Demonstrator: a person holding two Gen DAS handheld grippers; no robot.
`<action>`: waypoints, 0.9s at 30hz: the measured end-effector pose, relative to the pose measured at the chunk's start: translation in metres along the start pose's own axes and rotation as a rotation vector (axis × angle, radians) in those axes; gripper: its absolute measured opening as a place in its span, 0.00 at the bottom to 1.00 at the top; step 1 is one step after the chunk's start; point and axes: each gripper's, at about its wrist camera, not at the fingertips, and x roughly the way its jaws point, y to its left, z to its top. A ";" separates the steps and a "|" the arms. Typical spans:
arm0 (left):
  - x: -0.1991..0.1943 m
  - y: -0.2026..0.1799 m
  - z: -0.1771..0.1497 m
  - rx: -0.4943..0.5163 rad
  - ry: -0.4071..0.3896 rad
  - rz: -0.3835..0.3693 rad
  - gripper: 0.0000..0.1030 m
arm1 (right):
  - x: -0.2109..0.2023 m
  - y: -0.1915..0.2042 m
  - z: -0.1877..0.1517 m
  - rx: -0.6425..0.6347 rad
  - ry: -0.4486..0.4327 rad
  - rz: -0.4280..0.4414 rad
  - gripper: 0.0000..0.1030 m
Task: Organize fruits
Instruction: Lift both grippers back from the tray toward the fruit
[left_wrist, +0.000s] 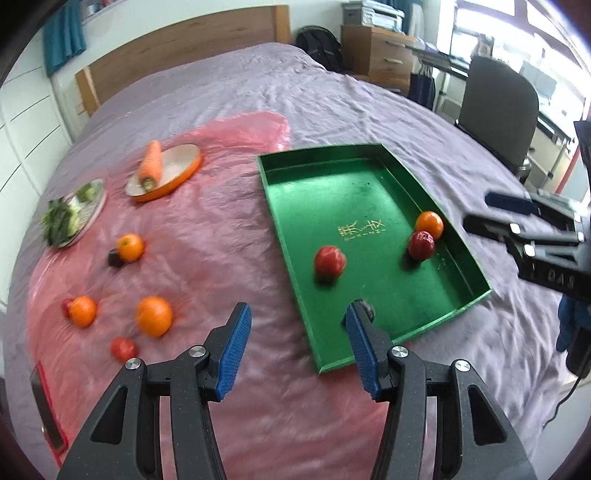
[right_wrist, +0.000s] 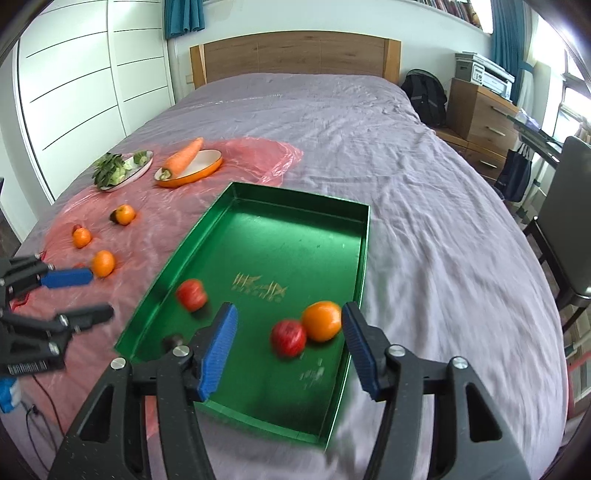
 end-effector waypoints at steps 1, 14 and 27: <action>-0.010 0.006 -0.003 -0.011 -0.011 0.004 0.46 | -0.007 0.004 -0.004 0.003 0.000 -0.001 1.00; -0.129 0.074 -0.060 -0.124 -0.184 0.004 0.51 | -0.101 0.076 -0.032 -0.008 -0.052 -0.038 1.00; -0.178 0.140 -0.117 -0.275 -0.265 0.000 0.54 | -0.144 0.152 -0.040 -0.043 -0.086 -0.031 1.00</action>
